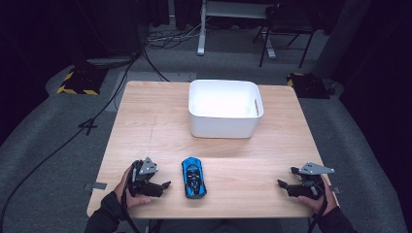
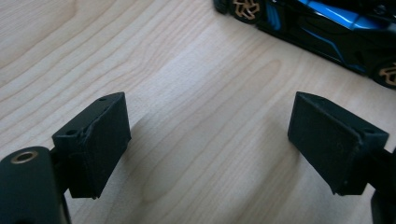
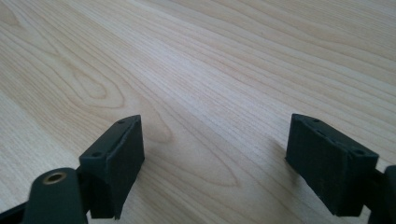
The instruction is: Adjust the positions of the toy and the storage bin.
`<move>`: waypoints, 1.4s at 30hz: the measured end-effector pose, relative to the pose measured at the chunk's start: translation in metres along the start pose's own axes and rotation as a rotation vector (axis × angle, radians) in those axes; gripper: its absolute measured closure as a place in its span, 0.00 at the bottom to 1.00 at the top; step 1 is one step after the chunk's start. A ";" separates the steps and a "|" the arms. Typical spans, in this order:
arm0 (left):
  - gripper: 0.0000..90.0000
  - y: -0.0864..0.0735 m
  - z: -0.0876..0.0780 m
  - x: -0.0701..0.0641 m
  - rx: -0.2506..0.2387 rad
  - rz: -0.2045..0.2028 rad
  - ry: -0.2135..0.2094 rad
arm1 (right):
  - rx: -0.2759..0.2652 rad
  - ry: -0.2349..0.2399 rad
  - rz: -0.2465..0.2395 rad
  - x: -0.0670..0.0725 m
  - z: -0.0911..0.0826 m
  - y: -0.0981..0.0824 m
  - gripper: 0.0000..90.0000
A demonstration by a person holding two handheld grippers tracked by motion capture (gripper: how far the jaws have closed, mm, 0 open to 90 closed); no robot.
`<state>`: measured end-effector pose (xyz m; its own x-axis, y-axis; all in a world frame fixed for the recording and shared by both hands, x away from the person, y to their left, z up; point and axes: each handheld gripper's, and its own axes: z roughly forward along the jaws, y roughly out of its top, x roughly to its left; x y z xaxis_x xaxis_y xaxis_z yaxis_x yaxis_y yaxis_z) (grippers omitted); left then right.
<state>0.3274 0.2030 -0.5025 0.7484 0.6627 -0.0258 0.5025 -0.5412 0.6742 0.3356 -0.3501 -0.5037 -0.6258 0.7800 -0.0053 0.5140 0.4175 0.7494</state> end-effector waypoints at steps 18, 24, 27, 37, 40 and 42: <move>0.42 0.000 -0.001 -0.030 -0.027 0.079 -0.083 | 0.005 -0.004 0.000 0.000 0.001 0.001 0.20; 0.55 0.004 0.003 -0.041 -0.038 0.121 -0.117 | 0.005 -0.003 0.000 0.000 0.001 0.001 0.20; 0.61 0.009 0.006 -0.046 -0.043 0.146 -0.137 | 0.005 -0.003 0.000 0.000 0.001 0.001 0.20; 0.67 0.024 0.021 -0.055 -0.045 0.181 -0.181 | 0.007 -0.002 -0.003 0.000 0.001 0.001 0.20; 0.67 0.030 0.027 -0.060 -0.043 0.189 -0.189 | 0.007 -0.002 -0.003 0.000 0.001 0.001 0.20; 0.67 0.034 0.030 -0.060 -0.041 0.201 -0.183 | 0.007 -0.002 -0.003 0.000 0.001 0.001 0.20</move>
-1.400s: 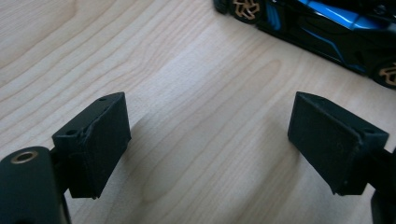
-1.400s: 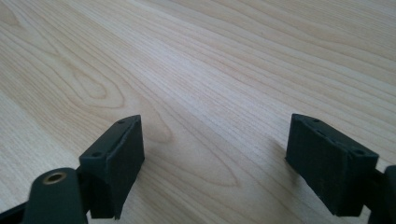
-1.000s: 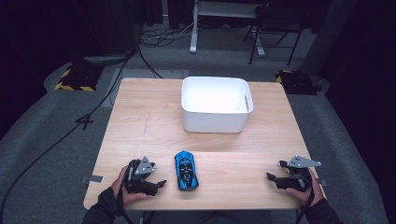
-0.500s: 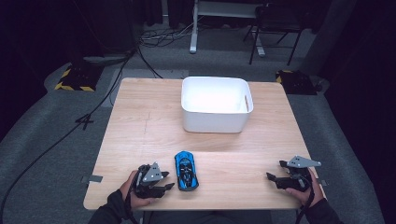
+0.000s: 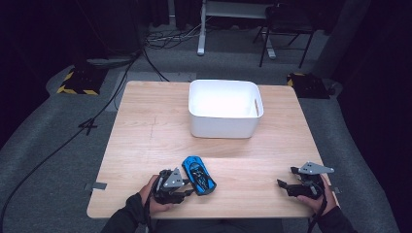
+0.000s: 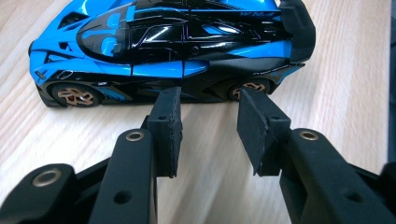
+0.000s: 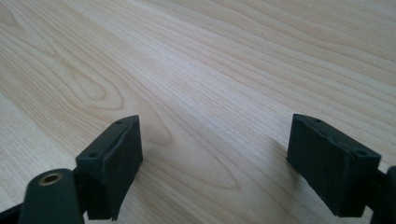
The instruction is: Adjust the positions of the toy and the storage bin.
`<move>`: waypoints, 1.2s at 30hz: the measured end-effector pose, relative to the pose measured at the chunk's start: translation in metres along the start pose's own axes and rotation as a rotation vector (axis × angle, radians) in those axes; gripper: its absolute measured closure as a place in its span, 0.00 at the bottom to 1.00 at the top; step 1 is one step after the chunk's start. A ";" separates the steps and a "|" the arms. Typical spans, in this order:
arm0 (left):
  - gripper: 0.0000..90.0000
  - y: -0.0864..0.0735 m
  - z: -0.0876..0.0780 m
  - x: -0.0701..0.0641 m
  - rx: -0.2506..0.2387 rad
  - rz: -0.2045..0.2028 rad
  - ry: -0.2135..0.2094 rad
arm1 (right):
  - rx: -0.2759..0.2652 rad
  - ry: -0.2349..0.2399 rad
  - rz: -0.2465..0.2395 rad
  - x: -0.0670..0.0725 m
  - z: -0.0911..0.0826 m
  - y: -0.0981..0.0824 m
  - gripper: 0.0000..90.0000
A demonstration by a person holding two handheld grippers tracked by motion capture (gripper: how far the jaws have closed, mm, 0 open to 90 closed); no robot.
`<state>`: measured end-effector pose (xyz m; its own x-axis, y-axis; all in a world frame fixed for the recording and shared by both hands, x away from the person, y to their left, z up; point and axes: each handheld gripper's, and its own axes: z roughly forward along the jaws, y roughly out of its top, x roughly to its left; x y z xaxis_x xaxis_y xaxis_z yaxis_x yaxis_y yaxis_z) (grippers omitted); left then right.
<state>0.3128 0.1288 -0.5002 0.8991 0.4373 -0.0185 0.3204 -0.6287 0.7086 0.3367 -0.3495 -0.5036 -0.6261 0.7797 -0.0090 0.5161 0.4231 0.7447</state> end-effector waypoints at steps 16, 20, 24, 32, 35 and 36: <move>0.67 0.029 0.028 0.002 -0.005 -0.009 -0.018 | 0.000 0.000 0.000 0.000 0.000 0.000 0.20; 0.67 0.039 0.038 0.002 -0.006 0.002 -0.043 | 0.000 0.000 0.000 0.000 0.000 0.000 0.20; 0.67 0.048 0.049 -0.002 -0.021 -0.012 -0.058 | 0.000 0.000 0.000 0.000 0.000 0.000 0.20; 0.67 0.062 0.060 -0.004 0.020 0.068 -0.070 | 0.000 0.000 0.000 0.000 0.000 0.000 0.20; 0.61 0.061 0.059 -0.006 0.019 0.071 -0.066 | 0.000 0.000 -0.001 0.000 0.000 0.000 0.20; 0.59 0.060 0.059 -0.006 0.020 0.074 -0.070 | 0.000 0.001 -0.001 0.000 0.000 0.000 0.20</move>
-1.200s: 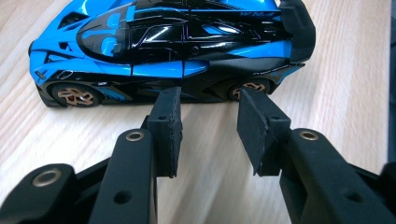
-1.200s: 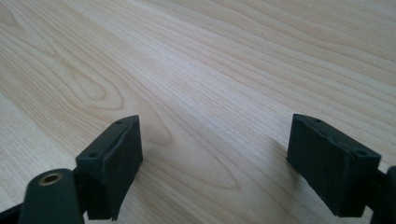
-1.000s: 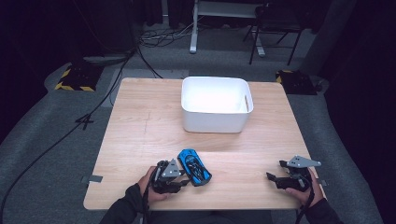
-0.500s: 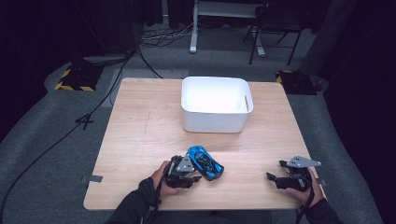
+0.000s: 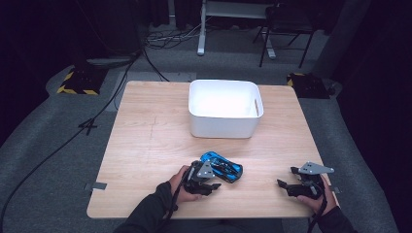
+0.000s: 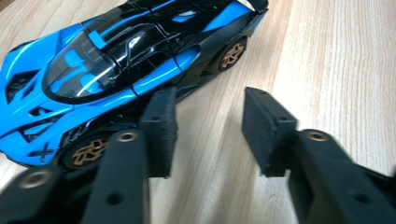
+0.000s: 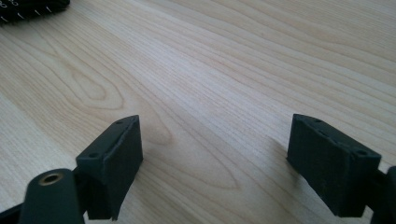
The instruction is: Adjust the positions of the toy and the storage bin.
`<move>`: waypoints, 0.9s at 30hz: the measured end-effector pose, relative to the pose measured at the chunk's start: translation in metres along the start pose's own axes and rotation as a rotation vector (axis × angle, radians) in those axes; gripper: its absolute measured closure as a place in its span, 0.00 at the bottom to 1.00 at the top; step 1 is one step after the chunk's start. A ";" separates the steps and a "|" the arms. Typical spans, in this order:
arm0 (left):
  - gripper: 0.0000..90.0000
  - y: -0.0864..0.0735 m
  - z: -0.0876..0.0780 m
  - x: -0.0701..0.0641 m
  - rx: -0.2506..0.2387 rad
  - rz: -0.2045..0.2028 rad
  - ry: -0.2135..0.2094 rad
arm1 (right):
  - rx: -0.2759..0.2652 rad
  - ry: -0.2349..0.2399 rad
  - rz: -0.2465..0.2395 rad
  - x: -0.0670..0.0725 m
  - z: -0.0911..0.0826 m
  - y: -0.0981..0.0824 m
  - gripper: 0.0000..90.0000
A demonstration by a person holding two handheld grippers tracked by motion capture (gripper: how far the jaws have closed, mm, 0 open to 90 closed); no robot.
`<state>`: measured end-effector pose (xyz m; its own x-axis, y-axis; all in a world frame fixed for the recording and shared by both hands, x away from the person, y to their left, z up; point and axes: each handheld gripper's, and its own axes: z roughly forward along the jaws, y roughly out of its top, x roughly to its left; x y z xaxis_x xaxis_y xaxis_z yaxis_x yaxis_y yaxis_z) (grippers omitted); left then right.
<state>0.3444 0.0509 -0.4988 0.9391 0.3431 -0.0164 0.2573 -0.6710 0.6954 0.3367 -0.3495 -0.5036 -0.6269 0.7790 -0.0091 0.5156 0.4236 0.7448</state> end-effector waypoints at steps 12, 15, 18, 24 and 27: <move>0.43 -0.034 -0.037 0.006 0.030 -0.075 0.063 | -0.003 0.005 -0.002 0.000 0.000 0.000 0.20; 0.40 -0.049 -0.050 0.012 0.028 -0.121 0.091 | -0.002 0.008 -0.005 0.001 0.000 0.000 0.20; 0.36 -0.063 -0.062 0.019 0.027 -0.155 0.131 | -0.003 0.017 -0.010 0.001 0.000 0.000 0.19; 0.30 -0.086 -0.081 0.033 -0.002 -0.223 0.201 | 0.001 0.035 -0.034 0.003 0.001 0.001 0.19; 0.27 -0.092 -0.086 0.038 0.003 -0.239 0.226 | 0.003 0.048 -0.051 0.005 0.002 0.001 0.19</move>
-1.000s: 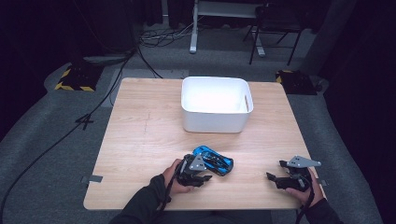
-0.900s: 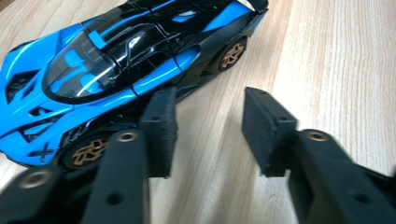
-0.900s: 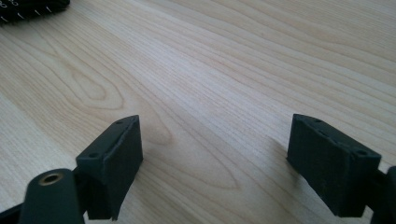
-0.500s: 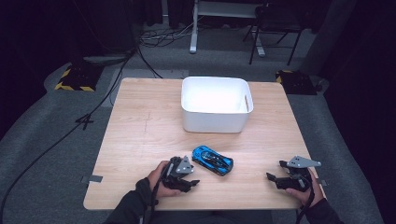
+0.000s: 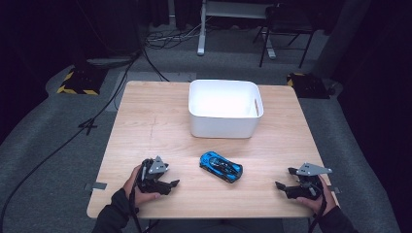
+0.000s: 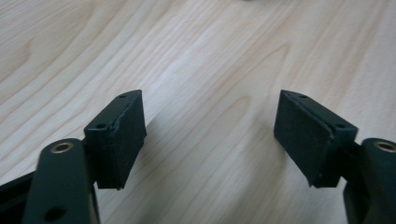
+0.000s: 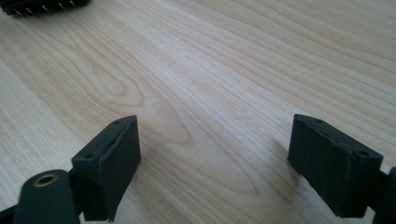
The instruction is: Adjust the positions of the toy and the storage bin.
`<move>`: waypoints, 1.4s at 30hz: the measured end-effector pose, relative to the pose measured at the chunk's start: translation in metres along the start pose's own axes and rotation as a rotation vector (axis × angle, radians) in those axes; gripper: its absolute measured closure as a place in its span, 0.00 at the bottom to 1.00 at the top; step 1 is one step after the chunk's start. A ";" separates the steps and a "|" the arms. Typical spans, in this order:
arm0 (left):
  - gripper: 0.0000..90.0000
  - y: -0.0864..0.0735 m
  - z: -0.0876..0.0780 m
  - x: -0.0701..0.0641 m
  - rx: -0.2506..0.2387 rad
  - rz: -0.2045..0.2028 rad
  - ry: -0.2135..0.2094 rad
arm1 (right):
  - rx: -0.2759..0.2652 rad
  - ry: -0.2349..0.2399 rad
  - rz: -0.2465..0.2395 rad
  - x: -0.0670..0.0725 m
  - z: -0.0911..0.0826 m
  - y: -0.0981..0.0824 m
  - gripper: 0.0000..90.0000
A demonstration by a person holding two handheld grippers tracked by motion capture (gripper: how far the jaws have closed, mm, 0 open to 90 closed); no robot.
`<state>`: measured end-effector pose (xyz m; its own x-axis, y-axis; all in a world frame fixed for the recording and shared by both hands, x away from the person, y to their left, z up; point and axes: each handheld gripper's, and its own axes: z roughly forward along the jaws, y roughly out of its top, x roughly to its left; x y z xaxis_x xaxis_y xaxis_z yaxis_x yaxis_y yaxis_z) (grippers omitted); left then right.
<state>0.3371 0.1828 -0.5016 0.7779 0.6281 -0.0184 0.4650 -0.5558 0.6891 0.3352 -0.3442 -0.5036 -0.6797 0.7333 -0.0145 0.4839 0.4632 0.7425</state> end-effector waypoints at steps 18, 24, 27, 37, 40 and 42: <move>0.16 -0.003 -0.002 0.007 0.014 -0.047 0.033 | 0.051 0.137 -0.132 0.038 0.029 0.027 0.04; 0.16 -0.003 -0.002 0.007 0.013 -0.051 0.037 | 0.055 0.174 -0.168 0.056 0.048 0.043 0.01; 0.16 -0.003 -0.002 0.007 0.013 -0.050 0.040 | 0.053 0.192 -0.185 0.064 0.057 0.051 0.01; 0.16 -0.003 -0.002 0.007 0.013 -0.049 0.041 | 0.060 0.212 -0.192 0.084 0.078 0.071 0.01; 0.16 -0.003 -0.002 0.007 0.013 -0.050 0.041 | 0.056 0.220 -0.208 0.088 0.083 0.075 0.01; 0.16 -0.003 -0.002 0.007 0.013 -0.049 0.041 | 0.052 0.215 -0.228 0.090 0.085 0.077 0.01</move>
<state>0.3408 0.1898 -0.5024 0.7364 0.6762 -0.0225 0.5079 -0.5306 0.6786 0.3585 -0.2002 -0.5043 -0.8723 0.4880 -0.0304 0.3294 0.6324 0.7011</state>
